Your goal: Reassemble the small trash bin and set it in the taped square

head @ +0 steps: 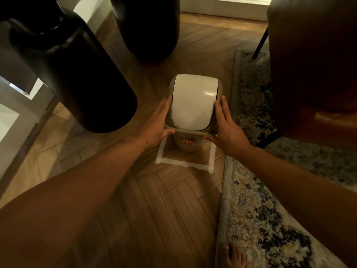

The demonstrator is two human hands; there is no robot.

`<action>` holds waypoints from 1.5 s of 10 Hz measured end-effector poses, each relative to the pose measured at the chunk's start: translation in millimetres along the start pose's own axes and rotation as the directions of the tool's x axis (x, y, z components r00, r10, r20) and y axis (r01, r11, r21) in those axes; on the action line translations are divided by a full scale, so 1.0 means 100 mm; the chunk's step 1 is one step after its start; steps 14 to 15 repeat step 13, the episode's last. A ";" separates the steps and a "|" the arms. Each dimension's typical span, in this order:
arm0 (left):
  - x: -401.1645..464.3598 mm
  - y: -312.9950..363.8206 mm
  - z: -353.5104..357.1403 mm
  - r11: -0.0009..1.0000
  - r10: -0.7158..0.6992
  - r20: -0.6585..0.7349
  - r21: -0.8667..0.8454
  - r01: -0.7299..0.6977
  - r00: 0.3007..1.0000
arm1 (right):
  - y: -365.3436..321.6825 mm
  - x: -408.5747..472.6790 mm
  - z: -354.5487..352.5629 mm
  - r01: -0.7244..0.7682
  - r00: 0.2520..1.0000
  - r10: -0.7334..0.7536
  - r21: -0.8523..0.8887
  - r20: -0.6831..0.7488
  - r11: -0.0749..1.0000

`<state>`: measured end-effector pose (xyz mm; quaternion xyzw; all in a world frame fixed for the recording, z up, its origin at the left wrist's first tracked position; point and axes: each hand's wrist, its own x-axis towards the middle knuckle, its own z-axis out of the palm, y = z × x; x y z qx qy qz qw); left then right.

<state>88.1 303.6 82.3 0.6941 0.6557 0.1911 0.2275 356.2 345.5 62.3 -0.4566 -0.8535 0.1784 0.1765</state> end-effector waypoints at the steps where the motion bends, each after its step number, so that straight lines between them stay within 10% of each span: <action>1: 0.02 -0.02 0.00 0.999 0.001 -0.007 -0.037 -0.001 1.000 | 0.00 -0.01 0.01 -0.021 1.000 0.022 0.034 -0.013 0.999; 15: 0.01 -0.03 -0.02 0.999 -0.017 0.041 -0.031 0.018 0.999 | -0.10 -0.01 -0.04 -0.035 0.999 0.035 0.075 -0.003 0.997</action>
